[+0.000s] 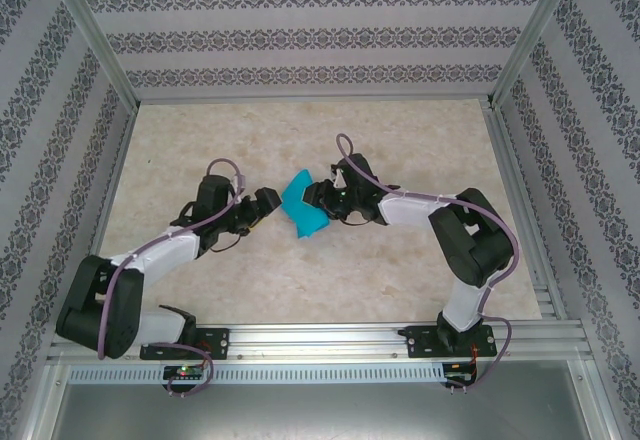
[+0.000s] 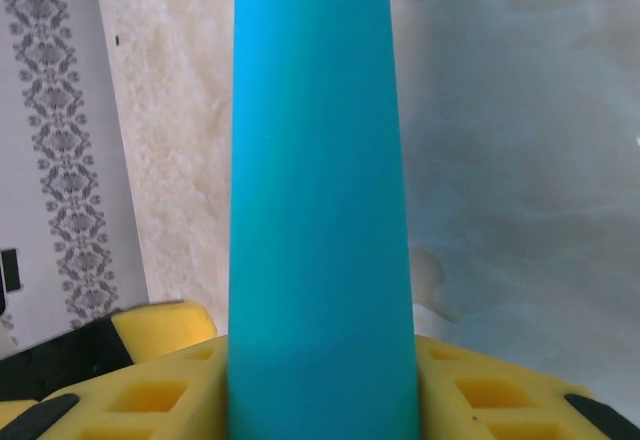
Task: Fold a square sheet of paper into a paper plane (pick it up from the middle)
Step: Fold the square sheet of paper in half at the center of the table.
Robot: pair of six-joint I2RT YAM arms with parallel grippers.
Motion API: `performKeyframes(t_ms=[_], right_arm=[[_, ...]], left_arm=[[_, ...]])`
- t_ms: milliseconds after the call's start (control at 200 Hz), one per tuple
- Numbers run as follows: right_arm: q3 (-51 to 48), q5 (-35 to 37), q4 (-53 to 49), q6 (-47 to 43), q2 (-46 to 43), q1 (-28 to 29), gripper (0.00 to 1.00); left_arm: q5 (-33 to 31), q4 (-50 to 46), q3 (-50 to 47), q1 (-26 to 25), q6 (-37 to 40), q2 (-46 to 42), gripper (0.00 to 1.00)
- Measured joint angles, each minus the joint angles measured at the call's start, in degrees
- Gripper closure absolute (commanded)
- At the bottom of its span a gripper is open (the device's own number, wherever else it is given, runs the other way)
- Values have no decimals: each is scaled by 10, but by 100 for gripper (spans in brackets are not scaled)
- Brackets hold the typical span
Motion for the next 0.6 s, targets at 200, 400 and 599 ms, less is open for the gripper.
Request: performKeyframes(t_ms=[200,400,599], right_arm=[[-17,2,39,43,4,0,54],[-32,-5,93,79,4,-3,54],[-42,-14,117,106,5,-8,54]], left_arm=[[-13,81,0,-56,-80,55,31],[-31,138,-4,-76,-143,85,36],[-43,186,-18,-76,-181,92,47]])
